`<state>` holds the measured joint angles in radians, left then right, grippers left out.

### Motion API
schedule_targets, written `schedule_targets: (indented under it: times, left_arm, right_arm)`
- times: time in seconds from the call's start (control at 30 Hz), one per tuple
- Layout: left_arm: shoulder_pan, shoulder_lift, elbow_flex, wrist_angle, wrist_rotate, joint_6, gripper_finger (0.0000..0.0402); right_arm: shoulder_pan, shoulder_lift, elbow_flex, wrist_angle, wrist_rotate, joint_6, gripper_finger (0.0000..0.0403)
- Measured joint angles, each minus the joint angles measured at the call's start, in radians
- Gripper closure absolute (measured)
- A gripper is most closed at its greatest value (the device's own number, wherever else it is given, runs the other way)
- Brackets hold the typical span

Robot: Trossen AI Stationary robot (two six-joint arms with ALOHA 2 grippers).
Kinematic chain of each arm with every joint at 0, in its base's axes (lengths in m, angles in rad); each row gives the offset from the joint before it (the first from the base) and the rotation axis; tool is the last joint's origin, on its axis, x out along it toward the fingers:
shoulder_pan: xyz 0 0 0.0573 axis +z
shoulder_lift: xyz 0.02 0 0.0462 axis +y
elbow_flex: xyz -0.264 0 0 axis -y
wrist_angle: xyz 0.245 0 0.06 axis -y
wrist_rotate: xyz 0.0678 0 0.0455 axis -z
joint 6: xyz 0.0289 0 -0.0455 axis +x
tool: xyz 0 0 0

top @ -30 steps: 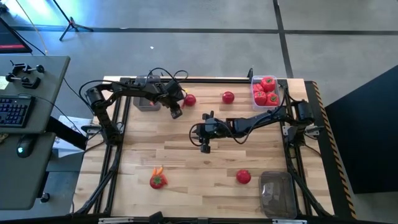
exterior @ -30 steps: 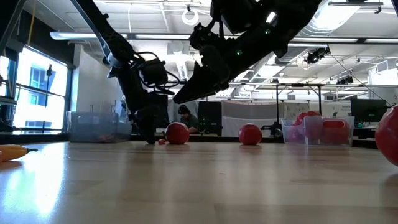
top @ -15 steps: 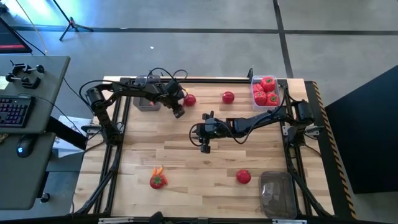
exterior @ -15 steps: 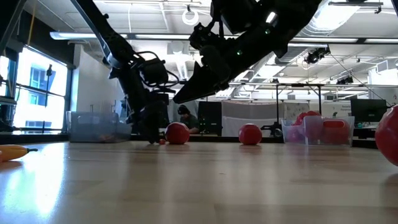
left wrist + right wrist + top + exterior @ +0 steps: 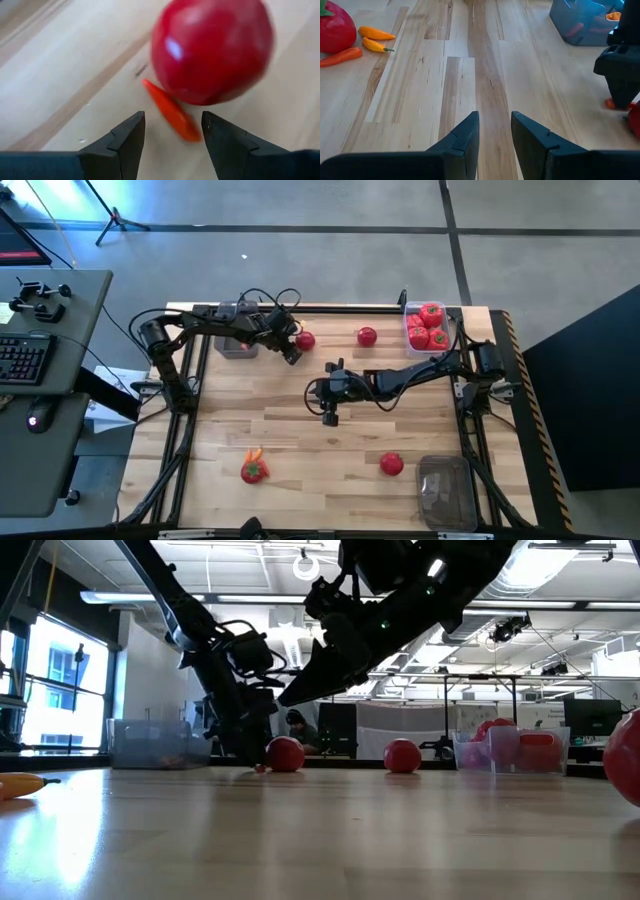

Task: Sort produce into baskets
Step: Put the orange chili pepper into the top black bin

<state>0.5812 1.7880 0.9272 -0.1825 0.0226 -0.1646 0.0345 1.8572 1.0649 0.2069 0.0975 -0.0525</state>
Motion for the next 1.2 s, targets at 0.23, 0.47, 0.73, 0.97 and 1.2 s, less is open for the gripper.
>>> schedule_targets:
  times: [0.23,0.47,0.73,0.97,1.2]
  left_arm:
    - [0.001,0.035,0.005,0.009,-0.015,-0.002,0.0218]
    - [0.000,0.036,0.005,0.011,-0.061,0.010,0.0238]
    - [0.002,0.031,0.004,-0.023,-0.086,0.040,0.0335]
    - [0.002,0.009,0.001,-0.045,-0.121,0.062,0.0389]
    - [0.045,-0.090,-0.001,-0.099,-0.170,0.071,0.0389]
  right_arm:
    - [0.000,0.000,0.000,0.000,0.000,0.000,0.0302]
    - [0.000,0.000,0.000,0.000,0.000,0.000,0.0302]
    - [0.000,0.000,0.000,0.000,0.000,0.000,0.0302]
    - [0.000,0.000,0.000,-0.001,0.000,0.000,0.0302]
    - [0.000,0.000,0.000,-0.001,0.000,0.000,0.0302]
